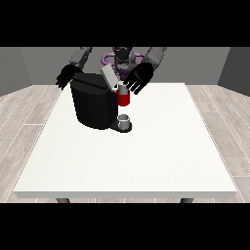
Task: Insert the coffee pod into the coffee machine and close the lid
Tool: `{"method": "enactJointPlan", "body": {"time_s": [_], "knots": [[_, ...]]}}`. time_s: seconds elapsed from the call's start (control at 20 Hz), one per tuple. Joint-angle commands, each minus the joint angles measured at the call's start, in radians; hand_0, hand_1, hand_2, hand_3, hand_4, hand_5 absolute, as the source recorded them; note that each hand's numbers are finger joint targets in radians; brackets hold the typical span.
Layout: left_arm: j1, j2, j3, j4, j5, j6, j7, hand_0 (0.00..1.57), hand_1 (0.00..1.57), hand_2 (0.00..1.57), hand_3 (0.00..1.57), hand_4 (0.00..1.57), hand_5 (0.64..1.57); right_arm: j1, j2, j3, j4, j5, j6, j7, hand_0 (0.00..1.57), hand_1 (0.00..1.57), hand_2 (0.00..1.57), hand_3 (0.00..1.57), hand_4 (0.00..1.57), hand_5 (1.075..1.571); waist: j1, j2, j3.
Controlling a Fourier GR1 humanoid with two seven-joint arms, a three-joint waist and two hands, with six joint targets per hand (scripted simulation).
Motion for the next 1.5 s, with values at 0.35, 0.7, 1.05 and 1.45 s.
{"method": "enactJointPlan", "body": {"time_s": [0.35, 0.7, 1.05, 1.45], "knots": [[-0.025, 0.019, -0.007, 0.002, -0.022, -0.04, 0.009, 1.12, 1.12, 1.16, 0.99, 0.44, 1.571, 0.028, 0.022, 0.018, 0.013, 0.02, -0.014, -0.038, 0.0, 0.0, 0.0, 0.0, 0.37, 1.571, 0.0, 0.01, -0.0007], [0.028, -0.007, -0.025, -0.018, -0.048, 0.02, -0.057, 1.05, 1.05, 1.12, 0.96, 0.36, 1.571, -0.011, 0.007, -0.015, 0.015, 0.005, -0.027, -0.022, 0.0, 0.0, 0.0, 0.0, 0.44, 1.571, 0.031, 0.022, -0.0011], [0.013, 0.034, -0.049, 0.01, -0.087, -0.024, -0.076, 0.0, 0.0, 0.38, 0.11, 0.0, 1.571, 0.002, 0.028, 0.031, -0.021, 0.028, -0.03, -0.016, 0.0, 0.0, 0.0, 0.0, 0.46, 1.571, -0.012, 0.035, -0.0011], [-0.005, 0.086, -0.041, 0.009, -0.101, -0.068, -0.097, 0.0, 0.0, 0.0, 0.0, 0.0, 1.571, -0.002, 0.008, -0.008, 0.011, 0.002, -0.021, -0.026, 0.0, 0.0, 0.0, 0.0, 0.37, 1.571, 0.003, 0.032, -0.001]]}}
